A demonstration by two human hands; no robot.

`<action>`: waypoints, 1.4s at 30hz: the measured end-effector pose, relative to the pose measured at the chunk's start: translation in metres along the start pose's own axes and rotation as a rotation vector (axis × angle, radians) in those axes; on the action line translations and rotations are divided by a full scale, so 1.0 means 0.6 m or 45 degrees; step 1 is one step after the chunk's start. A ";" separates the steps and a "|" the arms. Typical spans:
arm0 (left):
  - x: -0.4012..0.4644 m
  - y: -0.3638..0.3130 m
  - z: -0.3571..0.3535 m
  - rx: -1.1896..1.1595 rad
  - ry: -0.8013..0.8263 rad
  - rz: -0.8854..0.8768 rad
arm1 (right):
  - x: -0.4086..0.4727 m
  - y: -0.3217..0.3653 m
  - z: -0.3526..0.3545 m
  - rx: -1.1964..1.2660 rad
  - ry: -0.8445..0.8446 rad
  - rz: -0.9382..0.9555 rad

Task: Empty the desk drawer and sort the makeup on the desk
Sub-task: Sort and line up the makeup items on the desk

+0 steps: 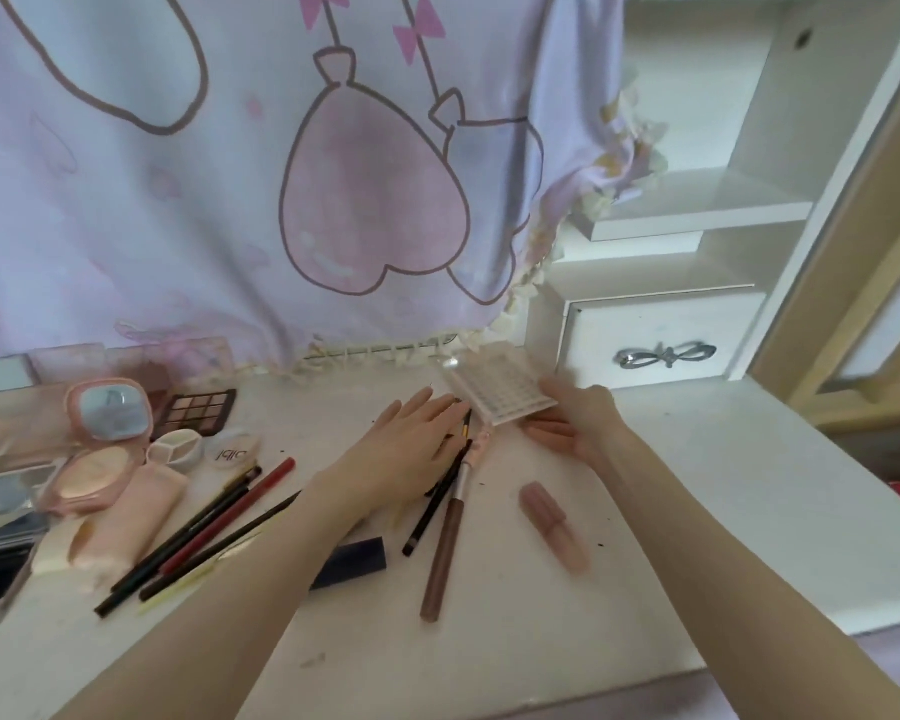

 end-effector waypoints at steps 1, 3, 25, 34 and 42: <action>0.006 -0.004 -0.004 -0.024 -0.004 -0.003 | 0.004 0.000 -0.002 -0.017 -0.016 0.005; 0.017 -0.008 -0.011 -0.049 -0.073 -0.005 | 0.008 0.000 -0.003 0.008 -0.022 0.001; -0.048 -0.033 0.068 -1.656 -0.716 0.333 | -0.135 -0.003 0.021 0.160 0.503 0.415; -0.087 -0.005 0.101 -0.941 -0.668 -0.065 | -0.154 0.012 0.051 0.332 0.646 0.171; -0.092 -0.022 0.101 -0.052 -0.920 -0.599 | -0.168 0.002 0.053 0.551 0.638 -0.045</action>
Point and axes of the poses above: each hand's wrist, its own x-axis towards the middle knuckle, its own z-axis out of the back of the hand, y = z × x, the point moved 1 cm from there along x, towards the middle knuckle, and after that the axes turned 2 degrees about -y, right-handed, at the moved point
